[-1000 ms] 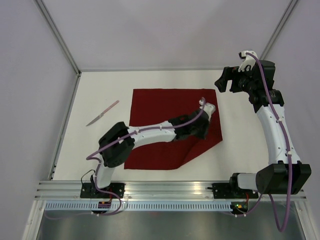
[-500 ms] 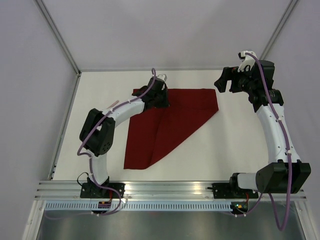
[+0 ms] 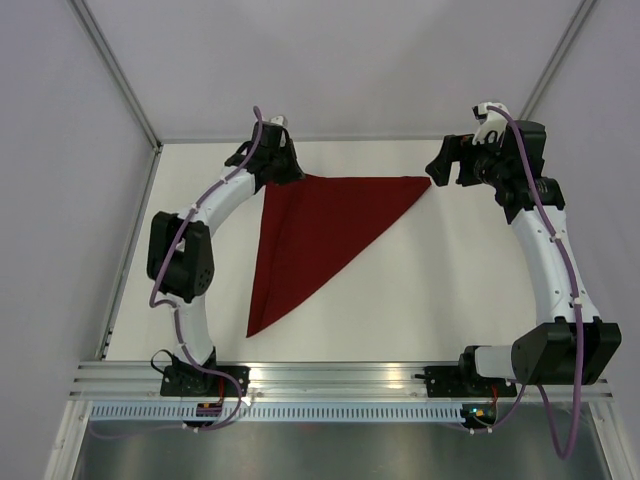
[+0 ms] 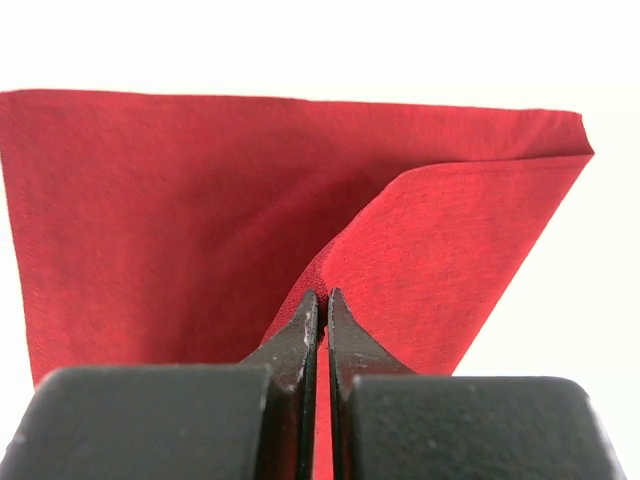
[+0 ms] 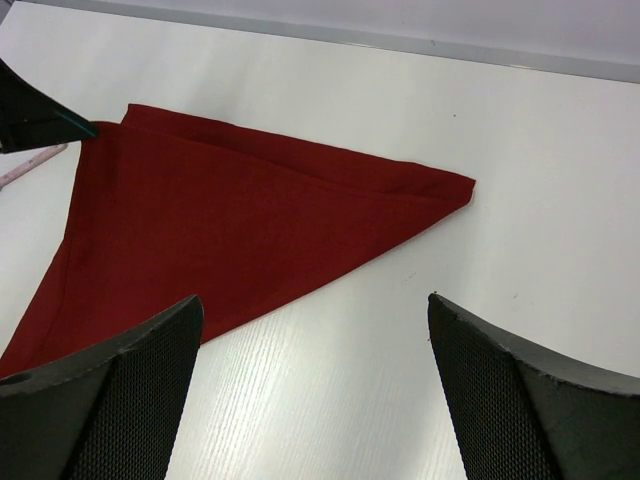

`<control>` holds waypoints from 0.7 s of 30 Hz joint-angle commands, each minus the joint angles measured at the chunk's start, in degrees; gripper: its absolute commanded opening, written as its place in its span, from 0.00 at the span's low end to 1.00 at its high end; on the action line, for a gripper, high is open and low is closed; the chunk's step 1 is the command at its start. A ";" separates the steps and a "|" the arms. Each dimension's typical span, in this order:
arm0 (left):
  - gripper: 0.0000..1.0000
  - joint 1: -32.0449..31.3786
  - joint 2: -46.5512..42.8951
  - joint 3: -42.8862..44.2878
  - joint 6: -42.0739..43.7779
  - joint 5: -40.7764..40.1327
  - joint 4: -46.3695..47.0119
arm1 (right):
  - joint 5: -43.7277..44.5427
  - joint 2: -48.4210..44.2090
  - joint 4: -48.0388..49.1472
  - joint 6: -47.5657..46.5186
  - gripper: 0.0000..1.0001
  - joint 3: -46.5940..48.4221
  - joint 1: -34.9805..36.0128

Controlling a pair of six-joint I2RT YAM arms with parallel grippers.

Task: Fold the napkin, place the utensils inside, and roll it up
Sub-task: Fold the napkin

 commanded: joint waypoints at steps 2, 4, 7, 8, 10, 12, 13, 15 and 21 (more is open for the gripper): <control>0.02 2.42 3.00 3.97 1.46 2.61 -2.27 | -0.22 0.29 -0.93 0.83 0.98 1.99 0.53; 0.02 3.39 4.05 4.77 1.55 2.88 -2.45 | -0.22 0.37 -1.02 0.83 0.98 1.81 0.53; 0.02 4.62 5.54 6.52 1.73 3.31 -2.89 | -0.22 0.72 -1.02 0.75 0.98 1.82 0.71; 0.02 4.89 5.90 7.49 1.73 3.40 -3.07 | -0.22 0.81 -0.93 0.75 0.98 1.81 0.71; 0.02 5.50 7.04 8.98 1.81 3.75 -3.42 | -0.14 0.99 -1.02 0.66 0.98 1.81 0.79; 0.02 6.12 7.66 9.69 1.82 3.76 -3.68 | -0.05 1.16 -0.93 0.66 0.98 1.82 0.88; 0.02 6.29 8.09 10.22 1.73 3.93 -3.68 | 0.04 1.16 -1.02 0.57 0.98 1.81 0.97; 0.02 6.73 8.45 10.66 1.73 4.02 -3.86 | 0.13 1.25 -1.02 0.57 0.98 1.73 0.97; 0.02 7.96 9.85 11.63 1.81 4.63 -3.86 | 0.57 1.51 -0.76 0.48 0.98 1.55 0.97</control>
